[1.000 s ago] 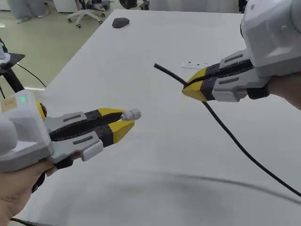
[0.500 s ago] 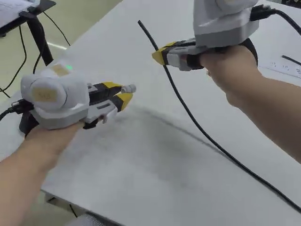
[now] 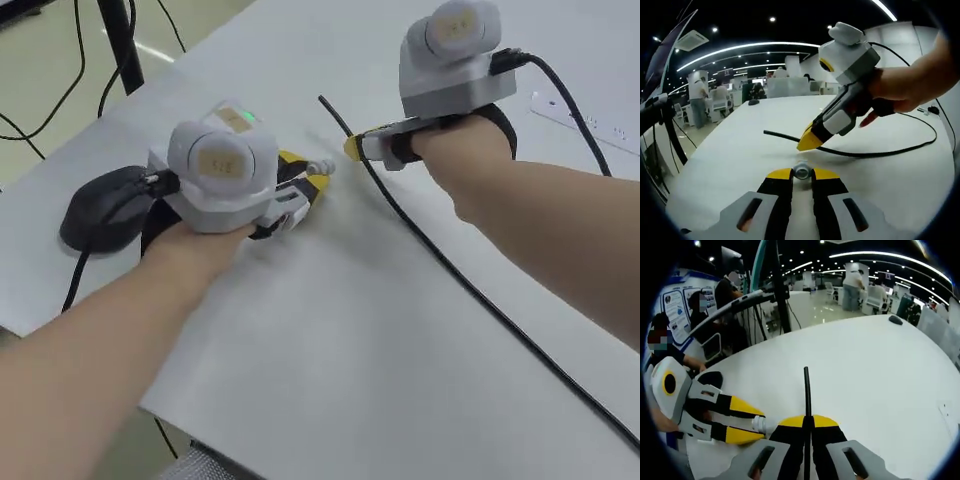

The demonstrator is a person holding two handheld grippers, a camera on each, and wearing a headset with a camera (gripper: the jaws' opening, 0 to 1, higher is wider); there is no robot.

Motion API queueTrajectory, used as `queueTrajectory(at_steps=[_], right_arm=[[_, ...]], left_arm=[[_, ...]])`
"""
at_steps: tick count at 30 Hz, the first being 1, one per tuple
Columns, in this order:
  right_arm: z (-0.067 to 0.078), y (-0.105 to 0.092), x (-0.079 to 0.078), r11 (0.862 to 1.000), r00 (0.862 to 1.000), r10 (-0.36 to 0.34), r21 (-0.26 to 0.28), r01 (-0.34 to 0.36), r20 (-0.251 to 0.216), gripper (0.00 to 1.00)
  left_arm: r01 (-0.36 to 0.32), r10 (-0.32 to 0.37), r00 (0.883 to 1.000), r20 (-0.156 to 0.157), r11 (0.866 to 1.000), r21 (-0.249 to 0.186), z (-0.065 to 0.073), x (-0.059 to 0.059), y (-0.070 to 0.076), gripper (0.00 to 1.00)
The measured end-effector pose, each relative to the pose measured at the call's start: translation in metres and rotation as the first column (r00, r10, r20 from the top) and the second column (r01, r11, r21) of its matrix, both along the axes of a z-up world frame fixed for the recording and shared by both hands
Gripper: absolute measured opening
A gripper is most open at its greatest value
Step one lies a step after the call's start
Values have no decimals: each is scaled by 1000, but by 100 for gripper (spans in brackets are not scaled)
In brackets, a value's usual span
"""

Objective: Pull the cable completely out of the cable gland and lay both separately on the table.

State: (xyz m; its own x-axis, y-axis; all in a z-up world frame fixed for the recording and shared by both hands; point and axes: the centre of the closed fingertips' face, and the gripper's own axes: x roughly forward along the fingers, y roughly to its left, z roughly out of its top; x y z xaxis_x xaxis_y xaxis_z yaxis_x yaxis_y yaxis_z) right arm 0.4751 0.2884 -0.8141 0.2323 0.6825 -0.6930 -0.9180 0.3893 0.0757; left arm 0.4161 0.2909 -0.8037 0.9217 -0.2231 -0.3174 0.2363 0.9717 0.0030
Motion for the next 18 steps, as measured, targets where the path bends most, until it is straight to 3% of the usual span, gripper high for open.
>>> queueTrajectory(at_steps=[1,2,4,5,7,11,12,13,15,18], right_arm=[[-1,-1,2,1000,1000,-7,-5,7,17,0],[-2,-1,3,1000,1000,-10,-5,10,15,0],[-5,-2,4,1000,1000,-14,-21,15,22,0],[-8,0,3,1000,1000,-3,-27,4,21,0],[-11,0,0,999,999,16,-45,-14,32,0],[-13,3,5,998,998,20,-63,-16,61,0],[-12,3,4,997,996,30,-72,-24,79,1],[-11,2,3,996,995,38,-81,-31,90,2],[-9,-3,3,995,992,38,-97,-26,118,8],[-8,-14,2,995,995,10,-96,0,101,19]], left_arm=[[3,-3,1000,-5,1000,-4,-2,0,-1,14],[1,0,1000,-8,999,45,-5,-1,1,14],[23,-21,1000,-22,998,60,-8,-2,-3,14],[9,-8,1000,-11,998,68,-6,0,-2,14],[-4,5,1000,-24,999,48,-7,1,-2,15],[-1,3,1000,-31,997,71,-9,1,-1,15],[-3,5,999,-38,999,48,-8,2,-2,16],[14,-12,999,-49,999,33,-8,0,-5,20],[12,-12,1000,-20,1000,-1,1,3,-9,31],[-19,19,999,-29,1000,-3,2,2,-3,52]])
